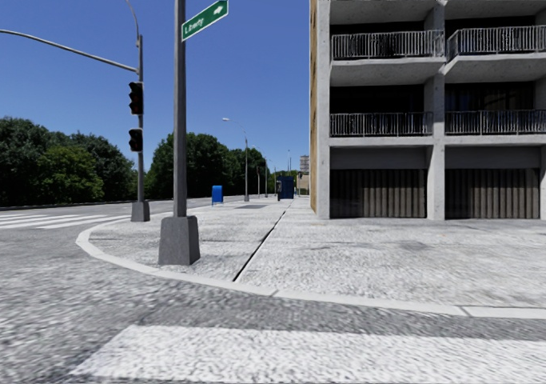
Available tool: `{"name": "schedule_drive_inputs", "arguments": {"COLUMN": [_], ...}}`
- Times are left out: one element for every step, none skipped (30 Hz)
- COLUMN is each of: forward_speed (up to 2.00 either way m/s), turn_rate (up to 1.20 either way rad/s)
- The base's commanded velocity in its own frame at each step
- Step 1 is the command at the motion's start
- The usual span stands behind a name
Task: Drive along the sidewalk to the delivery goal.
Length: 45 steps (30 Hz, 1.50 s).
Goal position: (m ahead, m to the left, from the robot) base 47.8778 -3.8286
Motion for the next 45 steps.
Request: {"name": "schedule_drive_inputs", "arguments": {"forward_speed": [1.99,1.99,1.99,1.99,1.99,1.99,1.99,1.99,1.99,1.99,1.99,1.99,1.99,1.99,1.99,1.99,1.99,1.99,1.99,1.99,1.99,1.99,1.99,1.91,1.91,1.57,1.18,0.86,0.86,0.55,0.37,0.31,0.31,0.31,0.31,0.31,0.31,0.31,0.31,0.32,0.32,0.32,0.32,0.32,0.32], "turn_rate": [-0.04,0.00,0.00,0.00,0.00,0.00,0.00,0.00,0.00,0.00,0.00,0.00,0.00,0.00,0.00,0.00,0.00,0.00,0.00,0.00,0.00,0.00,0.00,0.00,0.00,0.00,0.00,0.00,0.00,0.00,0.00,0.00,0.00,0.00,0.00,0.00,0.00,0.00,0.00,0.00,0.00,0.00,0.00,0.00,0.00]}}
